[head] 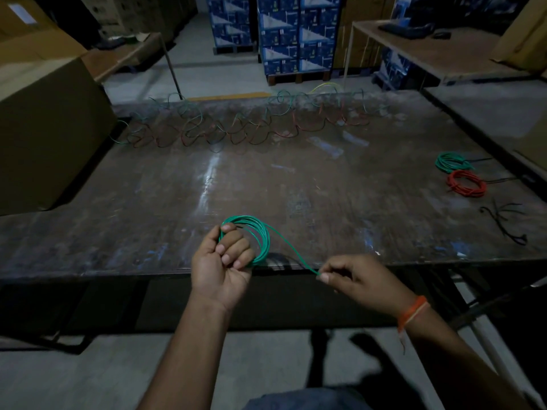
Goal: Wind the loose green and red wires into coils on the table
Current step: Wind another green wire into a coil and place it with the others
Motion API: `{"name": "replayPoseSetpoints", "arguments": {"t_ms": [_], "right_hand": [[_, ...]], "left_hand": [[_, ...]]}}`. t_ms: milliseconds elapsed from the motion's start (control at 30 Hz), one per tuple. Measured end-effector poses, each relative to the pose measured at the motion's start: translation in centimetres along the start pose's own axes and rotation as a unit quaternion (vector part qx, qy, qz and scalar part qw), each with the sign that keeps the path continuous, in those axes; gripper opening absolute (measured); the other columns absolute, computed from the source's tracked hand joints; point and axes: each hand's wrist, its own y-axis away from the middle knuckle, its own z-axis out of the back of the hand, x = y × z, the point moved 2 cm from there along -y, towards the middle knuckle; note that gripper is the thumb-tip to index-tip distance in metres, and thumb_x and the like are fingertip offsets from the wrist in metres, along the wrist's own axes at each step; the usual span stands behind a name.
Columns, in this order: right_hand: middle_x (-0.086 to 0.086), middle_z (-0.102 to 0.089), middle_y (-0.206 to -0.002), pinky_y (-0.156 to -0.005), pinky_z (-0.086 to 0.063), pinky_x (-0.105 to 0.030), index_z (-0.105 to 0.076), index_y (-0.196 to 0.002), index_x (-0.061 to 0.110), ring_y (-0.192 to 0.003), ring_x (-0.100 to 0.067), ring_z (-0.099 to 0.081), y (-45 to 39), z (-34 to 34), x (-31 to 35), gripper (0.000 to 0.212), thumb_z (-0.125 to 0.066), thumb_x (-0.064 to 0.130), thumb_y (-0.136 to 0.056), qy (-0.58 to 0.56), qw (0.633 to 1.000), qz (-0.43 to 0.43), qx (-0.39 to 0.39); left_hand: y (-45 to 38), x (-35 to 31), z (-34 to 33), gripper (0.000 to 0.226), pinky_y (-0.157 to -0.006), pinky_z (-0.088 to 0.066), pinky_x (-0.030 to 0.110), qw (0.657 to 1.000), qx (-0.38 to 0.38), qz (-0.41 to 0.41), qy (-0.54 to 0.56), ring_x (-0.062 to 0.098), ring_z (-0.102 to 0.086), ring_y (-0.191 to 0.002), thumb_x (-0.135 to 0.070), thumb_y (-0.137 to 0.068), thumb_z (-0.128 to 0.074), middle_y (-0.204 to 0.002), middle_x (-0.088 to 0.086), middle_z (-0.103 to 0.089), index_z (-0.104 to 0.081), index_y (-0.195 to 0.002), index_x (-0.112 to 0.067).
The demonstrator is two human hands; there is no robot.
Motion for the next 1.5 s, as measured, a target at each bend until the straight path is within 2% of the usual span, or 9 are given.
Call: {"name": "replayPoseSetpoints", "arguments": {"t_ms": [300, 500, 633, 733, 1000, 1100, 1200, 1367, 1500], "right_hand": [[0.012, -0.063, -0.086, -0.067, -0.049, -0.028, -0.071, -0.106, 0.024, -0.068, -0.005, -0.058, 0.4, 0.3, 7.1, 0.017, -0.064, 0.025, -0.091, 0.039, 0.988, 0.135, 0.056], [0.003, -0.061, -0.079, -0.067, -0.038, -0.014, -0.067, -0.088, 0.012, -0.070, -0.002, -0.051, -0.6, 1.2, 10.1, 0.003, -0.067, 0.013, -0.091, 0.052, 0.981, 0.187, 0.008], [0.017, -0.053, -0.078, -0.069, -0.034, -0.007, -0.071, -0.090, 0.018, -0.072, 0.009, -0.050, -1.0, 1.9, 10.1, 0.007, -0.069, 0.011, -0.090, 0.051, 0.981, 0.182, -0.034], [0.009, -0.058, -0.077, -0.067, -0.041, -0.017, -0.071, -0.088, 0.017, -0.074, -0.001, -0.055, -1.1, 2.3, 9.6, 0.005, -0.070, 0.013, -0.091, 0.040, 0.981, 0.172, -0.085], [0.006, -0.061, -0.082, -0.072, -0.047, -0.031, -0.070, -0.087, 0.018, -0.080, -0.013, -0.059, -1.3, 3.4, 6.3, 0.007, -0.069, 0.024, -0.090, 0.034, 0.977, 0.119, -0.174], [0.007, -0.052, -0.089, -0.074, -0.041, -0.020, -0.070, -0.089, 0.022, -0.085, -0.008, -0.053, -1.1, 3.3, 4.6, 0.004, -0.072, 0.024, -0.086, 0.068, 0.983, 0.075, -0.155], [0.008, -0.049, -0.081, -0.064, -0.035, -0.025, -0.062, -0.090, 0.023, -0.074, -0.012, -0.053, -0.9, 1.4, 3.5, 0.008, -0.069, 0.019, -0.088, 0.122, 0.988, 0.007, -0.089], [-0.011, -0.070, -0.085, -0.068, -0.046, -0.033, -0.057, -0.084, 0.017, -0.083, -0.033, -0.067, -0.6, -1.7, -0.3, 0.011, -0.052, 0.024, -0.091, 0.189, 0.967, -0.172, -0.005], [-0.022, -0.074, -0.082, -0.051, -0.049, -0.022, -0.065, -0.087, 0.004, -0.060, -0.023, -0.070, 1.4, -4.3, -2.9, 0.025, -0.041, 0.008, -0.095, -0.072, 0.919, -0.338, 0.189]], "left_hand": [[-0.4, 2.0, -0.3, 0.025, -0.044, -0.037, 0.021, 0.973, -0.072, -0.112, -0.191, 0.007, -0.040, -0.044, -0.027, -0.105, -0.035, -0.057, -0.005, -0.042, -0.046, -0.085, -0.017], [1.3, 4.3, -1.8, 0.036, -0.051, -0.045, 0.018, 0.821, -0.060, -0.180, -0.539, 0.006, -0.052, -0.045, -0.015, -0.109, -0.031, -0.051, -0.003, -0.057, -0.046, -0.076, -0.008], [1.5, 3.8, -1.8, 0.036, -0.047, -0.036, 0.022, 0.737, -0.004, -0.214, -0.641, 0.008, -0.043, -0.045, -0.018, -0.108, -0.039, -0.051, -0.005, -0.049, -0.046, -0.074, -0.010], [1.4, 3.3, -1.8, 0.032, -0.053, -0.032, 0.024, 0.689, 0.010, -0.239, -0.685, 0.005, -0.039, -0.055, -0.027, -0.102, -0.043, -0.058, -0.010, -0.044, -0.048, -0.071, -0.017], [1.3, 3.1, -1.6, 0.052, -0.050, -0.026, 0.024, 0.728, 0.098, -0.125, -0.667, 0.008, -0.032, -0.054, -0.050, -0.097, -0.047, -0.061, -0.010, -0.036, -0.047, -0.081, -0.001], [1.4, 3.1, -1.6, 0.049, -0.052, -0.025, 0.028, 0.708, 0.104, -0.109, -0.689, 0.008, -0.032, -0.053, -0.048, -0.098, -0.046, -0.059, -0.010, -0.037, -0.046, -0.076, -0.005], [1.9, 3.6, -2.0, 0.048, -0.051, -0.028, 0.029, 0.679, 0.108, -0.084, -0.721, 0.006, -0.036, -0.051, -0.047, -0.100, -0.046, -0.055, -0.010, -0.040, -0.050, -0.072, -0.008], [3.3, 4.1, -2.6, 0.039, -0.042, -0.023, 0.019, 0.698, 0.149, 0.089, -0.695, 0.007, -0.027, -0.043, -0.031, -0.103, -0.050, -0.051, -0.004, -0.034, -0.056, -0.074, -0.005], [3.8, 4.0, -1.7, 0.036, -0.044, -0.013, 0.024, 0.747, 0.092, 0.135, -0.645, 0.012, -0.018, -0.049, -0.032, -0.102, -0.053, -0.057, 0.002, -0.025, -0.049, -0.072, -0.012]]}}
